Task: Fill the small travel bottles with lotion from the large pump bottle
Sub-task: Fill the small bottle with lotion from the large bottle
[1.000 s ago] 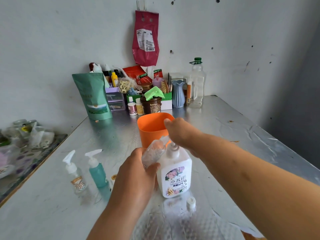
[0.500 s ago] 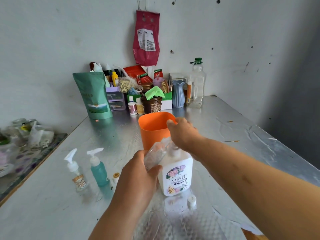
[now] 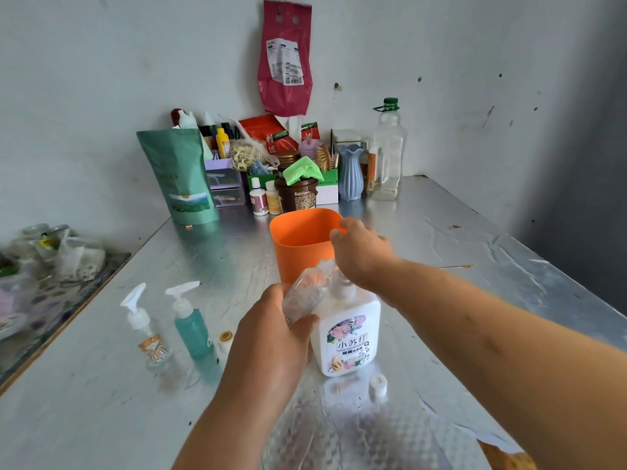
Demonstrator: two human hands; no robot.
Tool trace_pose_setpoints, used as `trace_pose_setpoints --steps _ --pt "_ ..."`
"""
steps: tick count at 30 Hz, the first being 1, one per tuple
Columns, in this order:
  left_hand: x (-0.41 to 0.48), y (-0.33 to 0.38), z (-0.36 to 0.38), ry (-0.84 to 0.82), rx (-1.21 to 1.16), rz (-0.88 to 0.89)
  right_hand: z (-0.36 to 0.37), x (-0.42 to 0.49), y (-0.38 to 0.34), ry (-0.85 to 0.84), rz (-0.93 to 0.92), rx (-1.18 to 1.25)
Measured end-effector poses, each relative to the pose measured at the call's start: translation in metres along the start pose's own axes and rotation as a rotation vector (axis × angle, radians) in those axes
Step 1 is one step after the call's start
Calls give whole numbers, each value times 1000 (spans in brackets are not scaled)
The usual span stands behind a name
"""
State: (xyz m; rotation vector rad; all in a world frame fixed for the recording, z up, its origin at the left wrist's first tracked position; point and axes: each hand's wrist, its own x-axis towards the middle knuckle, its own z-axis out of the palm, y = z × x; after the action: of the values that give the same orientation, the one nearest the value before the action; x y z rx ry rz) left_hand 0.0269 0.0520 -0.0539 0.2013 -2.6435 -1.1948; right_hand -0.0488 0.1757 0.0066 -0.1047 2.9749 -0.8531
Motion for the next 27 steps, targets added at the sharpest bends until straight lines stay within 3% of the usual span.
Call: trace_pose_setpoints --steps 5,19,27 --pt "-3 1 -1 -2 33 -1 7 2 -1 2 51 85" --pt "-3 7 -6 3 25 -1 -7 -10 -6 -32 -12 -20" --pt "0 2 -3 19 23 2 3 1 0 -11 61 114"
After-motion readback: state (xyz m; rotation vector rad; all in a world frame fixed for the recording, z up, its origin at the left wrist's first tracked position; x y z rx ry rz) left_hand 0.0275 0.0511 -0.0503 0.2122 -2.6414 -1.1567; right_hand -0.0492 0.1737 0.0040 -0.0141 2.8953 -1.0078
